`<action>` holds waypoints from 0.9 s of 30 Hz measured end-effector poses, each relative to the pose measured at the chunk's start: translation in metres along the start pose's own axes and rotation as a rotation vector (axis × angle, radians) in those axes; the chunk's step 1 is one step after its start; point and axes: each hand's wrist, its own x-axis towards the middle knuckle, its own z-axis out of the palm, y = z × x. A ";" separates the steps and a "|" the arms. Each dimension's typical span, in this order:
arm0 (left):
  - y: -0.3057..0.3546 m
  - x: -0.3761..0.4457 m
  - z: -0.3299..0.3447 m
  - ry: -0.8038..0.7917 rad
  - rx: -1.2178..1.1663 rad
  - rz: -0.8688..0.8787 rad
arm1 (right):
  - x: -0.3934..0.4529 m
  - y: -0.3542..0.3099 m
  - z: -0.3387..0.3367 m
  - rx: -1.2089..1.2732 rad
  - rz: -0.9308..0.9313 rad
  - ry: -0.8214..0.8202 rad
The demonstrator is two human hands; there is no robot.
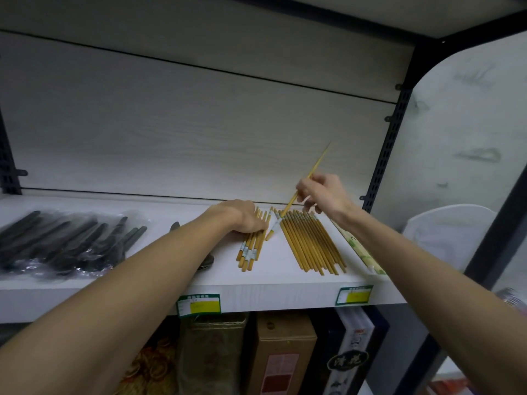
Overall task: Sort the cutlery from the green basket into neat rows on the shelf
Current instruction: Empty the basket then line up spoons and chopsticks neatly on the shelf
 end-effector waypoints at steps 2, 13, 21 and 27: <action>-0.001 0.000 0.001 0.006 -0.008 -0.004 | -0.010 0.001 0.003 -0.027 -0.104 0.007; -0.003 -0.010 0.014 0.141 -0.030 0.005 | -0.020 0.025 0.015 -0.725 -0.336 -0.168; -0.006 -0.023 0.008 0.095 -0.054 0.044 | -0.020 0.009 0.025 -1.036 -0.272 -0.299; -0.009 -0.031 0.004 0.107 -0.070 0.065 | -0.022 0.002 0.052 -0.825 -0.189 -0.234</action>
